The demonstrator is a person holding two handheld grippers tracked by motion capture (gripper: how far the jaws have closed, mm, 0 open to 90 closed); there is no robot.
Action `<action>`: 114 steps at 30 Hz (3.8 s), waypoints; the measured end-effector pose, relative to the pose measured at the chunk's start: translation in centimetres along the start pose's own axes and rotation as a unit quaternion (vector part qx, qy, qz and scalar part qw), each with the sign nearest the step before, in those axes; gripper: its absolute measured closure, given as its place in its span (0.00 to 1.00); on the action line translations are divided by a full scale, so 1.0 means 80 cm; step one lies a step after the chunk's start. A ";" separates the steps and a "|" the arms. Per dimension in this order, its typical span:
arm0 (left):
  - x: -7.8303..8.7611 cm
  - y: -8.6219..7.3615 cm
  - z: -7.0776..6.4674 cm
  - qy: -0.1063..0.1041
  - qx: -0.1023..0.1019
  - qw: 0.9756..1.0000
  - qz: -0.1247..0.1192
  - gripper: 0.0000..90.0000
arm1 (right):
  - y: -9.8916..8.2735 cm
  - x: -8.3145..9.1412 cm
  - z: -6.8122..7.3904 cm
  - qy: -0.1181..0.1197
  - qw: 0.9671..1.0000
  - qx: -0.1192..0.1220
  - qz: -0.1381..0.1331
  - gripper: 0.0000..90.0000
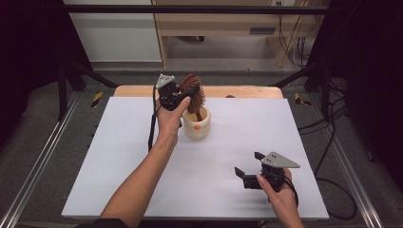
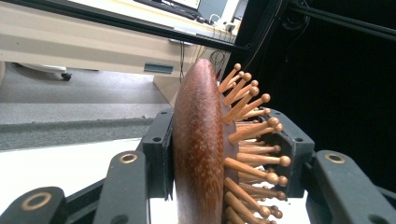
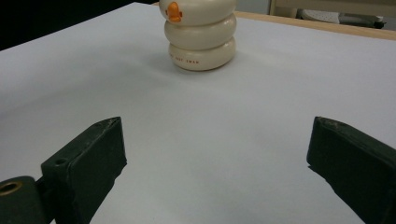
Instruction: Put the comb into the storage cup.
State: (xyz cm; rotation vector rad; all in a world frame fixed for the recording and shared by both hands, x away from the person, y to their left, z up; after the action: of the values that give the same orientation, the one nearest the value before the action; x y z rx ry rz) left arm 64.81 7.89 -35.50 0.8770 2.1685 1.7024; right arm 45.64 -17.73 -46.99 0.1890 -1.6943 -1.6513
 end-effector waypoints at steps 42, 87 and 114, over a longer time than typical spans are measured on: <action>-0.008 -0.014 0.009 0.001 0.021 1.000 0.005 0.55 | -0.001 -0.001 0.001 0.000 1.000 0.001 0.003 0.05; -0.001 -0.017 0.028 -0.002 0.051 0.999 0.001 0.54 | -0.001 -0.003 0.000 0.000 1.000 0.001 0.005 0.05; 0.001 -0.019 0.035 -0.001 0.055 0.998 0.001 0.52 | -0.002 -0.004 0.001 0.002 1.000 0.001 0.009 0.05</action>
State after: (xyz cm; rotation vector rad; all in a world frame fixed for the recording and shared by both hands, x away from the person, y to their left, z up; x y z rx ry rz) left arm 65.81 9.94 -37.72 0.9070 2.2796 1.5943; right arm 45.72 -17.54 -47.27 0.1783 -1.6898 -1.6357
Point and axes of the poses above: each handheld gripper's, and its own axes: x roughly backward along the jaws, y roughly out of its top, z roughly to its left, the point moved 5 cm from there along -x, roughly forward along the jaws, and after that the axes turned 1 degree about -x, right-handed, at the moved point
